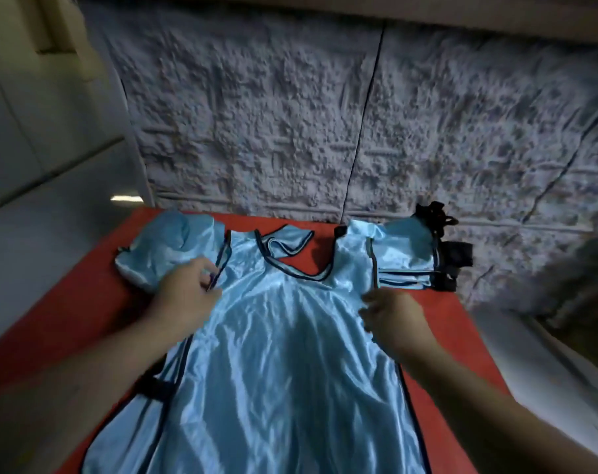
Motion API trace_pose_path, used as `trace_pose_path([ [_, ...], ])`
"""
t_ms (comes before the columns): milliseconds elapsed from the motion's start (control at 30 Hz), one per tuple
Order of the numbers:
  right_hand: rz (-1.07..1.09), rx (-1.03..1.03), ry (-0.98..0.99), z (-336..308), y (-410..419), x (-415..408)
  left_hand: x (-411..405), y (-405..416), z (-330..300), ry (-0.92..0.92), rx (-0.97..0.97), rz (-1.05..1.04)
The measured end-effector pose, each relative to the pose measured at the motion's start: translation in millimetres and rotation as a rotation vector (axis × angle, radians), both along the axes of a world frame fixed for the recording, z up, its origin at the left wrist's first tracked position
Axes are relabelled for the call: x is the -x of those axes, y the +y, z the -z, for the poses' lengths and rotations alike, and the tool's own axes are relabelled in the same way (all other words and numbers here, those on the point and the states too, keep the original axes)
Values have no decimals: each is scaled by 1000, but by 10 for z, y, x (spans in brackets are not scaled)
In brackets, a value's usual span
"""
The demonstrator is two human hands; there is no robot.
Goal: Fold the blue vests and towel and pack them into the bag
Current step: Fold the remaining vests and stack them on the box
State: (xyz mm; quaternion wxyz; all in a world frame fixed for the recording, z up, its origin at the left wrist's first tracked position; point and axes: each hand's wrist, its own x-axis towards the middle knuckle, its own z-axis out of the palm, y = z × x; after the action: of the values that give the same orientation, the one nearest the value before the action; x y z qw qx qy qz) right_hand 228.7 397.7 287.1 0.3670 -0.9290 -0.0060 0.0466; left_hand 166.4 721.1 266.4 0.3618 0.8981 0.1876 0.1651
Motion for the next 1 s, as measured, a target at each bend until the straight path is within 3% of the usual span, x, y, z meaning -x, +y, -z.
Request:
trace_pose_path([
  [167,60,183,148,523,-499,1006,1226,-362,380,435,-112,-58],
  [267,146,262,320,704,-695,1439,1705,-501,521,596,-257,-101],
  [400,230,193,335,824,-796,1794,2007,-542,663,579,-188,-144],
  [500,155,241,312,969,-791,1904,2047,-485,719,610,-115,-168],
  [733,153,306,291,813,-649,1939,2037,-482,566,597,-139,-99],
  [900,232,155,376,754,-707,1925,2091,-422,567,618,58,-130],
  [1000,267,-105,485,643,-723,1959,2060,-294,527,577,290,-88],
])
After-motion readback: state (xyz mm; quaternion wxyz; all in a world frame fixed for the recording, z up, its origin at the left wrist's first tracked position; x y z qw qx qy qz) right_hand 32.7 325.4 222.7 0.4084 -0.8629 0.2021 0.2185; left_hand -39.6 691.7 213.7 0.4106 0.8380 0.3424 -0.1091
